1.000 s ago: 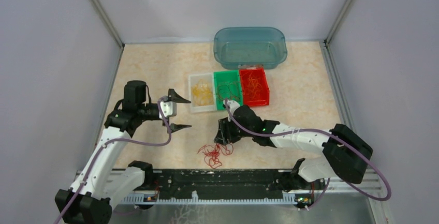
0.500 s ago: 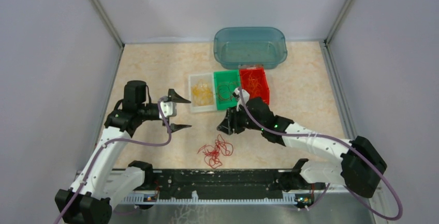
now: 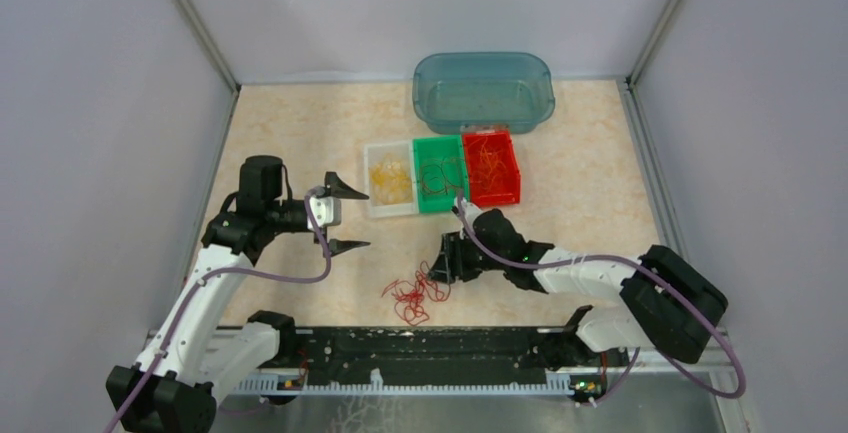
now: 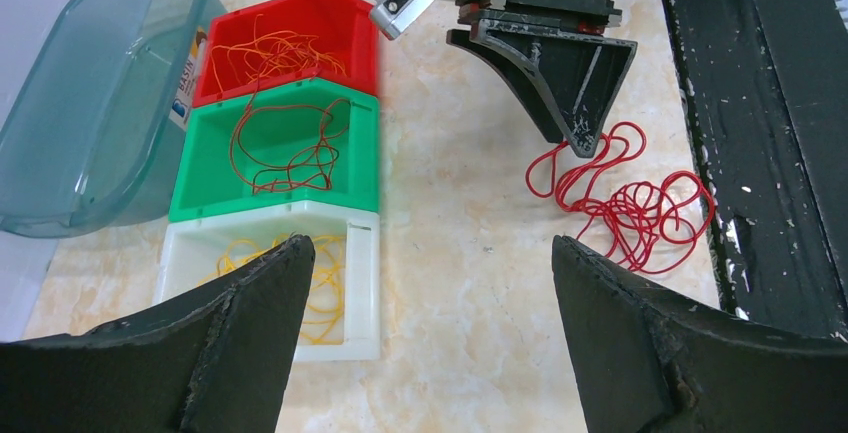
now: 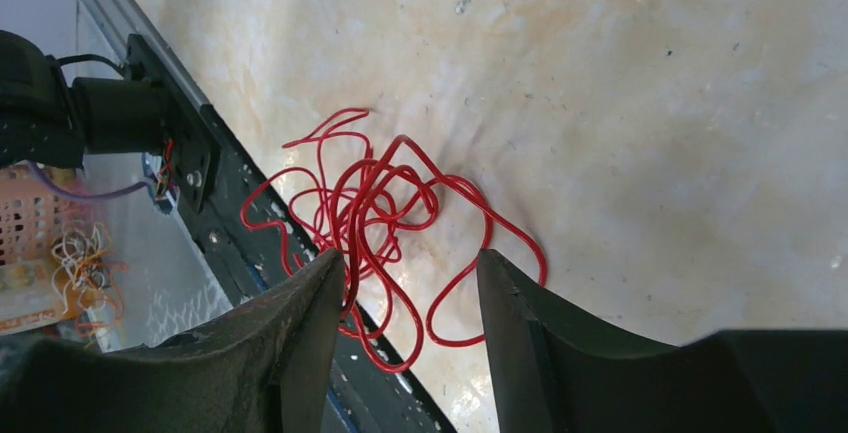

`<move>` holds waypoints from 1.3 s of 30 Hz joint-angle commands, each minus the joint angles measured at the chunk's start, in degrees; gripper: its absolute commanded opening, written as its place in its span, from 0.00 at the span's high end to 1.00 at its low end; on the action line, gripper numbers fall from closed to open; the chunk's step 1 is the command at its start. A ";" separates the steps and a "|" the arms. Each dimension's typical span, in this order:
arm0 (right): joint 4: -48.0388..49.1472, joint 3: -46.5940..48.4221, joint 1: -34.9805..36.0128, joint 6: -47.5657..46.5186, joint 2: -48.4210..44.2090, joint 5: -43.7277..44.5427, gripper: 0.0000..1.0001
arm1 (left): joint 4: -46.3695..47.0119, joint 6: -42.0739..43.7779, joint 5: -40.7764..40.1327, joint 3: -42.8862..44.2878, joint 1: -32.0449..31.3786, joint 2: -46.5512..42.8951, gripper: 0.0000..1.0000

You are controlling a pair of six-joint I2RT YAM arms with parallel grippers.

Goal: Untangle the cables

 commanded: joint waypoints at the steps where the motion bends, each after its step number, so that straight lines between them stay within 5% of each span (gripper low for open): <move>1: 12.34 -0.64 -0.26 3.43 0.88 -3.08 0.50 | -0.56 2.05 1.38 0.58 -0.26 0.01 0.06; 11: 18.59 0.08 -0.28 5.53 4.45 -5.37 0.68 | -0.54 2.26 1.41 0.85 -0.24 0.27 0.06; 17: 18.56 1.93 -0.27 4.02 3.28 -5.74 1.00 | -0.49 1.46 2.10 0.85 -0.26 0.36 0.07; 29: 16.46 15.34 -0.25 -8.22 -1.79 -10.72 1.00 | 2.86 -6.84 5.68 1.82 -2.34 1.34 0.07; 33: 17.68 19.05 -0.23 -8.41 -1.27 -13.97 1.00 | 8.04 -12.56 5.05 2.17 -4.11 0.67 0.12; 39: 19.82 20.90 -0.18 -7.63 -0.29 -17.67 1.00 | 7.47 -8.90 3.62 3.12 -4.98 0.73 0.23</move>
